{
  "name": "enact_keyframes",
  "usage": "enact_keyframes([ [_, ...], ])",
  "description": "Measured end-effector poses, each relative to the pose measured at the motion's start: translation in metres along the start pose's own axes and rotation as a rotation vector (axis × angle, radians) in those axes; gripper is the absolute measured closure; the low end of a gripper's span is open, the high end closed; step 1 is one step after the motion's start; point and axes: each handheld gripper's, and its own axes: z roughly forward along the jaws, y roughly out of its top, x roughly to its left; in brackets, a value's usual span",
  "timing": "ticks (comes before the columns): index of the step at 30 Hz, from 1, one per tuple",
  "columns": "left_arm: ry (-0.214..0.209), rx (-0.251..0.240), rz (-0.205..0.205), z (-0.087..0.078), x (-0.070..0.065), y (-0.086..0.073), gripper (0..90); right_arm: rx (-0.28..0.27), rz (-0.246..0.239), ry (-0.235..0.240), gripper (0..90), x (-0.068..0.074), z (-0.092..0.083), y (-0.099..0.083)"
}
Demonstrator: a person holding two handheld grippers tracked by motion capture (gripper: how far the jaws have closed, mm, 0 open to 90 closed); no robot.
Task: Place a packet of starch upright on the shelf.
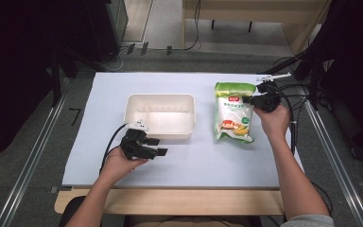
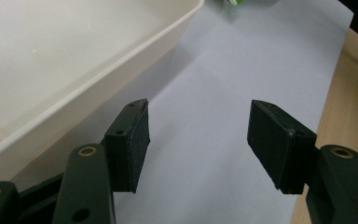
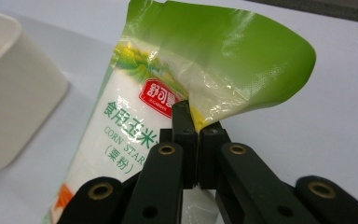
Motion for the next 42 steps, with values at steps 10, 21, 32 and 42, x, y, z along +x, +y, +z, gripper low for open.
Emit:
enact_keyframes([
  [10, 0.000, 0.002, 0.002, -0.001, 0.000, 0.000, 39.7, -0.051, -0.068, 0.063, 90.0, 0.032, -0.029, 0.000],
  [21, 0.001, 0.000, 0.002, -0.002, 0.001, 0.000, 39.7, -0.103, -0.101, 0.117, 90.0, 0.052, -0.049, 0.004],
  [32, -0.001, -0.004, -0.001, -0.002, 0.001, 0.000, 39.7, -0.099, -0.127, 0.098, 90.0, 0.056, -0.059, 0.013],
  [42, -0.001, -0.006, -0.003, -0.002, 0.001, 0.000, 39.6, -0.103, -0.144, 0.111, 90.0, 0.059, -0.068, 0.025],
])
